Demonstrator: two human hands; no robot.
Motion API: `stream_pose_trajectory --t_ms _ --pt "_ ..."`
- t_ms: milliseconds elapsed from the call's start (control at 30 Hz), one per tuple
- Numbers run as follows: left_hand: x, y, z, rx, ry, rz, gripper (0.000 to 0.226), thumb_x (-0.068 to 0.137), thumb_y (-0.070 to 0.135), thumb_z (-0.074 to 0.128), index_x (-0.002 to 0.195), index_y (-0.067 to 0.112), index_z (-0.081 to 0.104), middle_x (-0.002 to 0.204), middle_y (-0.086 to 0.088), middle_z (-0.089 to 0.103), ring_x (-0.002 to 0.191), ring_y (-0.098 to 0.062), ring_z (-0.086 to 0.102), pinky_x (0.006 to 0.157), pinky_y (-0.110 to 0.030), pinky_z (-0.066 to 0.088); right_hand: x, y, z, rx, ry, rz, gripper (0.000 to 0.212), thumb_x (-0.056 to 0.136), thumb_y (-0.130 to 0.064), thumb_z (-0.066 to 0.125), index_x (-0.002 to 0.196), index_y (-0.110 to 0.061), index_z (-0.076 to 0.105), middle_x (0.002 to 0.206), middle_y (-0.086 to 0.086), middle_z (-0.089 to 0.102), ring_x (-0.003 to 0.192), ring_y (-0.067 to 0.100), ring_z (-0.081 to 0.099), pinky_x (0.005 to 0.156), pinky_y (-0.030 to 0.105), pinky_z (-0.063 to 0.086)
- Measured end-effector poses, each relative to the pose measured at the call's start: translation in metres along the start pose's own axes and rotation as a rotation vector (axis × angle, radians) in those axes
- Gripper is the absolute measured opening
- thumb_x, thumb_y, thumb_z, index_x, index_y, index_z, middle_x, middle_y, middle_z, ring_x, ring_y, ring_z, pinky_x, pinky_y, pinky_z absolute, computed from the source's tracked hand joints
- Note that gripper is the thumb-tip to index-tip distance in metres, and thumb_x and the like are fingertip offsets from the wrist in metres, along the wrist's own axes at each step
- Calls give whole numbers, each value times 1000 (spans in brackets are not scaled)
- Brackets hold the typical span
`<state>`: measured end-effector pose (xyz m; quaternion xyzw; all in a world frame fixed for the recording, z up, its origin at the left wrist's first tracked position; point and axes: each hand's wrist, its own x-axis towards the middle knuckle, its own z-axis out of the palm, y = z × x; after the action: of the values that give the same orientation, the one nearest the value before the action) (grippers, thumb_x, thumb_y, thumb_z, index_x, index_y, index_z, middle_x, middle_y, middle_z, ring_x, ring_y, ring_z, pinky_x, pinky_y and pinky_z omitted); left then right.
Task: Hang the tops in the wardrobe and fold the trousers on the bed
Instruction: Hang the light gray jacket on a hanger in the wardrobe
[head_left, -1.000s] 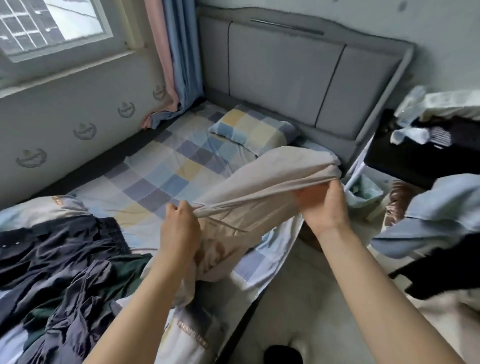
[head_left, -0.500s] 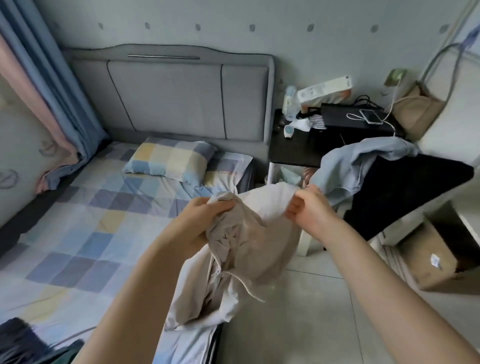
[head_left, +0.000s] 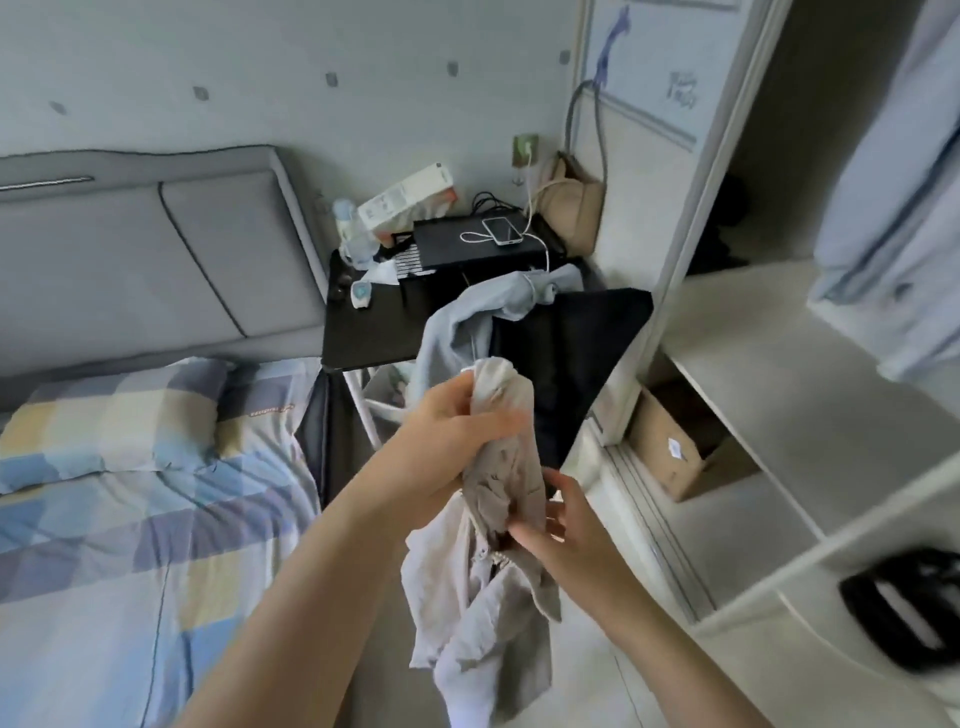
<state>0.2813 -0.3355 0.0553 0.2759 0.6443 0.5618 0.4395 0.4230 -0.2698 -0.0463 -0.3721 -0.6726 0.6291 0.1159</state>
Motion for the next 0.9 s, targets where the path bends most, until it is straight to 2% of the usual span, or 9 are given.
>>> stream_pose_trajectory --t_ms 100,200,400,467,567,633,700,767,900 --pt "24 5 39 164 -150 11 33 82 11 74 110 0 60 109 -31 64 99 -43 67 91 -57 52 14 26 -49 -280 341 -42 19 90 -27 60 106 -28 50 90 -18 61 85 6 61 65 14 45" --pt "43 12 61 427 -146 96 22 83 17 75 100 5 67 96 -24 68 87 -35 70 79 -49 57 21 46 -102 -464 569 17 10 94 -23 57 103 -20 57 88 -11 58 82 11 58 68 19 41" --pt "89 10 92 800 -49 187 19 79 24 75 90 17 61 75 -3 63 65 -12 58 54 -22 45 27 62 -158 -308 788 50 11 98 -13 48 103 -8 56 91 0 58 75 9 52 60 8 38" --pt "107 8 101 930 -19 203 36 78 31 78 104 21 55 91 5 60 73 -7 54 53 -13 37 36 64 -168 26 816 122 12 98 -12 44 106 -12 53 103 6 62 91 20 61 77 22 49" --pt "132 4 111 1108 -151 153 67 71 49 80 126 25 51 113 4 49 93 -10 48 70 -16 40 48 61 -185 370 854 199 11 97 -19 45 105 -23 51 104 9 64 91 28 67 78 50 58" --pt "154 -3 117 1241 -213 149 53 70 56 76 110 26 59 104 5 49 91 -12 50 74 -25 46 58 52 -199 386 888 191 7 99 -22 44 101 -25 50 103 8 62 94 27 66 84 51 56" --pt "179 -12 119 1283 -151 197 34 79 55 69 80 21 60 83 3 56 74 -15 55 61 -29 49 68 39 -209 331 894 158 8 100 -25 42 103 -24 49 106 8 60 99 26 63 90 50 53" --pt "210 -15 120 1214 -74 252 41 93 46 57 61 22 49 64 0 53 58 -18 53 48 -29 38 80 24 -218 194 884 115 13 100 -27 42 108 -19 49 106 9 59 97 23 61 90 45 51" --pt "274 7 124 895 -41 299 30 100 28 45 78 11 57 71 -5 58 71 -26 57 60 -35 43 101 -18 -229 -72 811 -20 14 97 -30 50 88 -20 55 81 -5 60 75 9 55 69 25 42"
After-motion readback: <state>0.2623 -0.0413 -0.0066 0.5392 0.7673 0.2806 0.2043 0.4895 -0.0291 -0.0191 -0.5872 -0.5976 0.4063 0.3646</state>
